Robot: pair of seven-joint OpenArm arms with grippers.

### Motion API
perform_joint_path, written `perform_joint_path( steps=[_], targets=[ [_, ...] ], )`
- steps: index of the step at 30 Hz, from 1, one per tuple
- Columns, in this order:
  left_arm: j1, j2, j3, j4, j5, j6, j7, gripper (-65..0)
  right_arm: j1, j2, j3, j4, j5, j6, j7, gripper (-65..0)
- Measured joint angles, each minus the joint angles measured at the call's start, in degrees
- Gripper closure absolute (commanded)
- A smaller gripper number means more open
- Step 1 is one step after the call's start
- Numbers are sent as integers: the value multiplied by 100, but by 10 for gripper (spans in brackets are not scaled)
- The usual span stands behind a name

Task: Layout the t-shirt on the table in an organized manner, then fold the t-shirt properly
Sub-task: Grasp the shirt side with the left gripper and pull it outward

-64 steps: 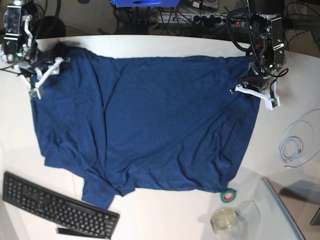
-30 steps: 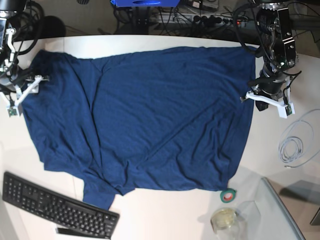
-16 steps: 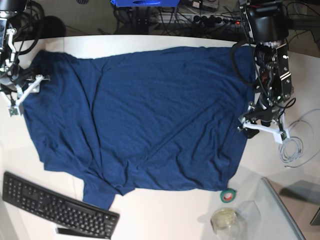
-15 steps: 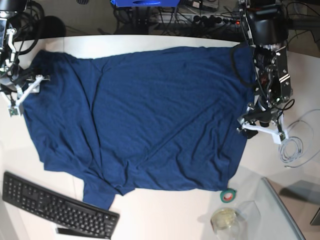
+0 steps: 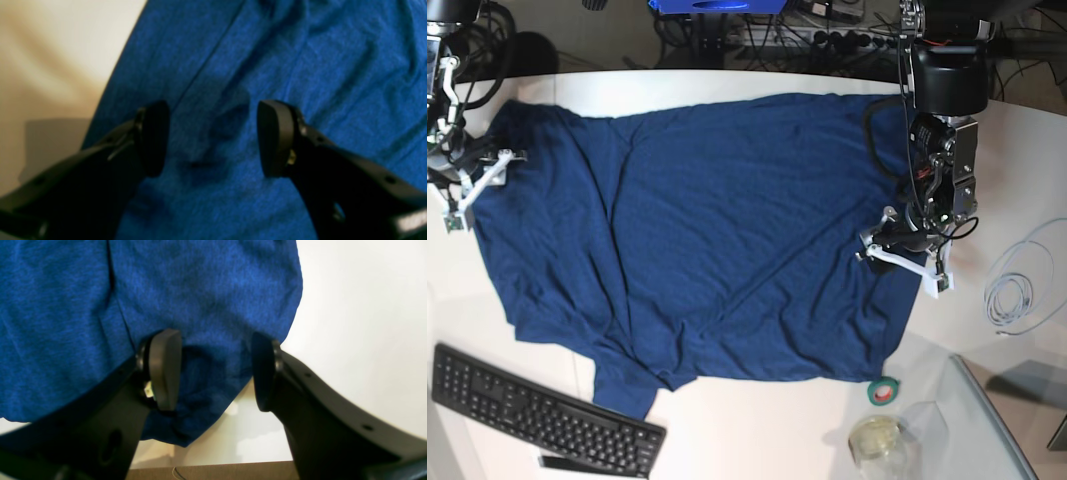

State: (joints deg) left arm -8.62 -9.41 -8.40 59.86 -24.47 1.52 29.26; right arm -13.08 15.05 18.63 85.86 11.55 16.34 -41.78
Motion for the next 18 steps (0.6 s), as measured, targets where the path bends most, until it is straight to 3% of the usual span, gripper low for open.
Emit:
perform_joint_path(
  steps=[2,6,18],
  targets=[
    [-116,17,2,-236,28,-2,-153,-319,7,-48,2,0,-2,-2,2,-314],
    [-162,17,-24,-363,-33,-2,-140,0,2,-197,-22,0,9,0,4,-314],
    [57,-46,-48,431,2,-2,52,0,258,-157,-20,-848,-13,-2,20,-314]
  ],
)
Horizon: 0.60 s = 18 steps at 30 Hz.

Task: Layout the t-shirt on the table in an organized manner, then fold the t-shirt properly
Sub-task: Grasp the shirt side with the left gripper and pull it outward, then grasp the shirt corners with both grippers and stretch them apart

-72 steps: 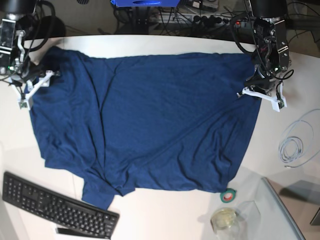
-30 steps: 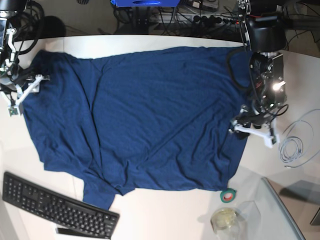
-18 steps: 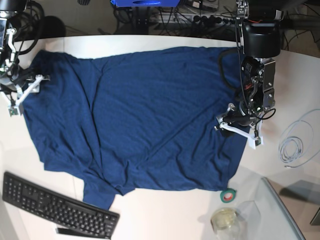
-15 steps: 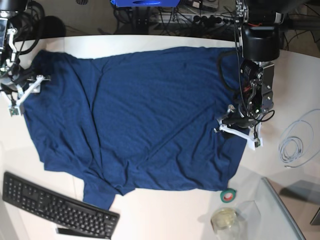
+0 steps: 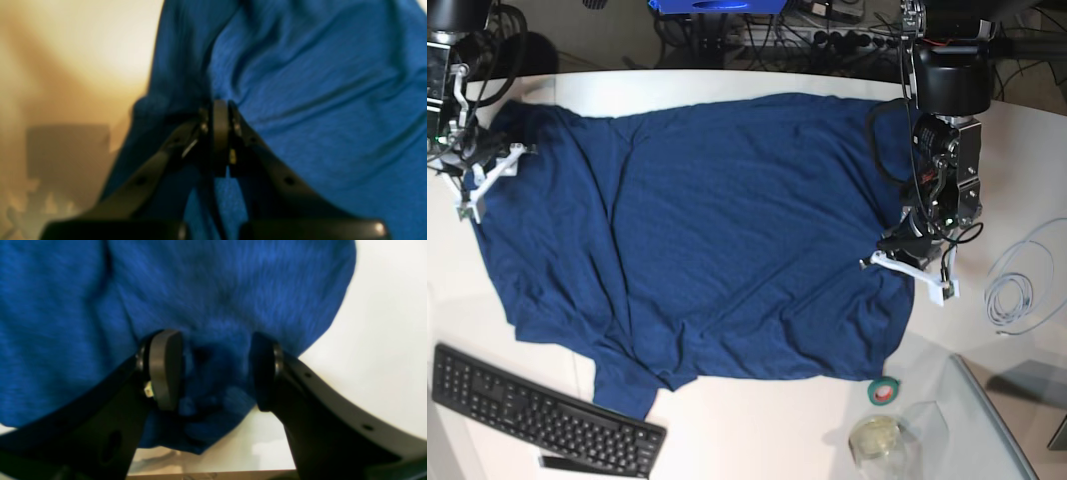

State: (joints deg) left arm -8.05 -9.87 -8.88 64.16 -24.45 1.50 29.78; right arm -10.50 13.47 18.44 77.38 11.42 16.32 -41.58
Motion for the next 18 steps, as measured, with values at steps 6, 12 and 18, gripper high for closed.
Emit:
perform_joint_path(
  steps=[6,12,18],
  targets=[
    [146,-181,4,96,-13,0,7,0,120,9,11,-173,26,0,22,-314],
    [343,-271,-2,315,-37,4,0,0,125,-7,9,-173,28,0,22,-314],
    [380,-269,-2,343,-37,7,7,0,92,-20,9,116,20,0,-2,-314]
  ],
)
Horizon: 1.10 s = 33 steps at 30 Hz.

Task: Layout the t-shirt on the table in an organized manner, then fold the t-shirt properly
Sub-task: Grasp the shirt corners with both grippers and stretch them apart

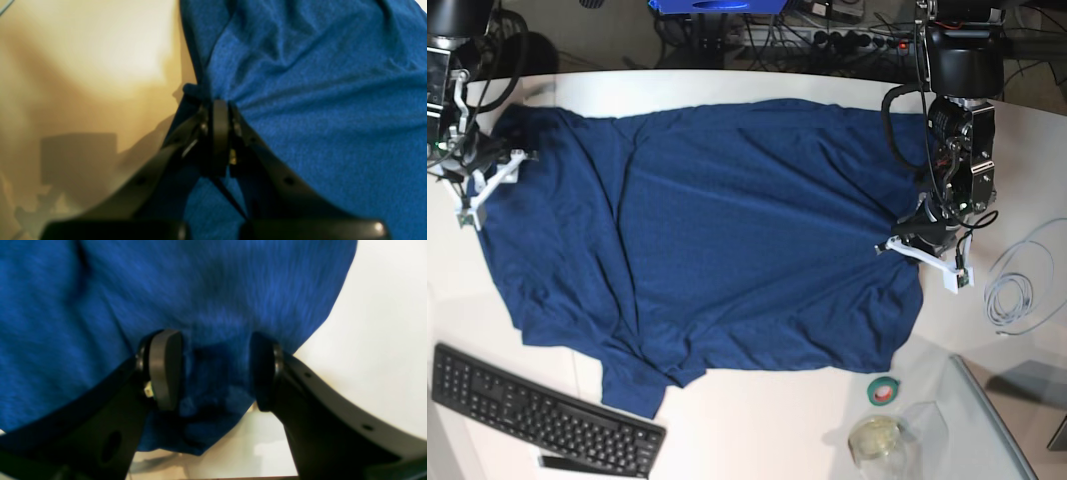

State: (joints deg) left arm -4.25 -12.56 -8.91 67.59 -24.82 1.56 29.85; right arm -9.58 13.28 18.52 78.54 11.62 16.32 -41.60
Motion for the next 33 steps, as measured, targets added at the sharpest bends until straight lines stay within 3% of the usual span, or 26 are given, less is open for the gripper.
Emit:
perform_joint_path(
  steps=[3,7,9,12,14,16,18,19,21,23,24,29,33],
  targets=[
    [-24,0,0,20,0,-2,-7,-26,-22,-2,4,273,-17,0,2,-314],
    [-2,9,-79,188,15,9,46,-313,-289,2,48,898,2,0,-2,-320],
    [61,72,-444,474,-11,-4,66,-421,-424,-9,50,1215,2,0,-17,-321],
    [122,76,-1049,931,15,0,310,-499,-509,-15,55,1506,-11,0,7,-321],
    [195,68,-1532,1290,-4,-2,817,-494,-575,-90,195,1615,37,0,15,-321],
    [332,105,-2096,1624,4,2,1178,-500,-601,-369,734,1628,37,4,-4,-336],
    [619,214,-2555,1967,22,-4,1453,-505,-599,-575,1340,1580,-28,13,-52,-405],
    [835,291,-2719,2079,39,-122,1482,-505,-597,-632,1611,1558,-13,92,-66,-455],
    [1307,468,-2949,2149,107,-837,1526,-505,-570,-721,2081,1473,184,787,-24,-536],
    [1681,730,-3132,2135,90,-1626,1661,-505,-551,-804,2378,1209,616,1563,-20,-563],
    [1775,841,-3250,2114,90,-1851,1681,-505,-494,-855,2524,1036,754,1878,-68,-563],
    [2151,1040,-3552,2129,83,-2426,1561,-505,-219,-774,2870,157,710,1891,0,-563],
    [2363,1244,-3517,2120,83,-2452,1606,-505,-74,-837,2859,-223,752,2151,-33,-563]
  ],
)
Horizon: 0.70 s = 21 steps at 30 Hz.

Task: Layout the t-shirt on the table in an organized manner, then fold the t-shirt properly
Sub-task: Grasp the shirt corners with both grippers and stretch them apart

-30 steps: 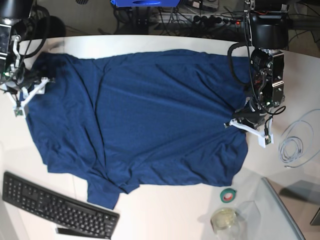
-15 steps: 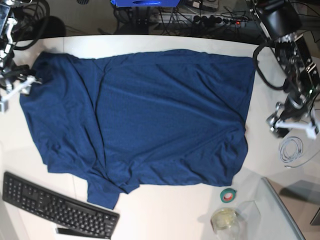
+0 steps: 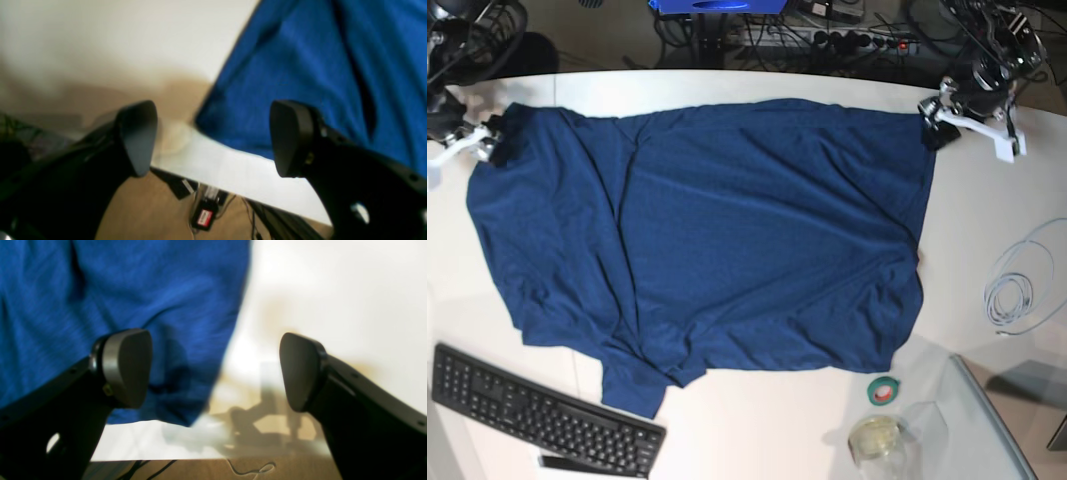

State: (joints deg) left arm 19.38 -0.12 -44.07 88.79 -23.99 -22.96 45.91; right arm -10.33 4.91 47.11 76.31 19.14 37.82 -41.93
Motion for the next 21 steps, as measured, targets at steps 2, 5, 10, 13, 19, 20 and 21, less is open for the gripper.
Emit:
perform_joint_path(
  steps=[2,5,10,13,19,20,21],
  targets=[
    [-24,70,24,-9,-2,-4,-15,-505,2,-11,-2,-11,0,17,13,-563],
    [-4,175,24,-116,-48,-31,-72,-505,-2,13,4,-22,-4,17,13,-563],
    [42,168,0,-551,-157,-109,-243,-497,-4,11,2,-24,-7,17,13,-563],
    [-17,157,-15,-632,-157,-107,-328,-495,-7,13,4,-24,-4,17,15,-563],
    [-24,155,2,-817,-243,-136,-654,-495,-7,11,4,-26,-4,17,15,-563],
    [-48,155,4,-872,-249,-157,-734,-494,-4,11,2,-26,-4,17,13,-563],
    [-101,151,2,-953,-284,-164,-822,-492,-2,11,2,-26,-4,17,15,-563]
  ],
)
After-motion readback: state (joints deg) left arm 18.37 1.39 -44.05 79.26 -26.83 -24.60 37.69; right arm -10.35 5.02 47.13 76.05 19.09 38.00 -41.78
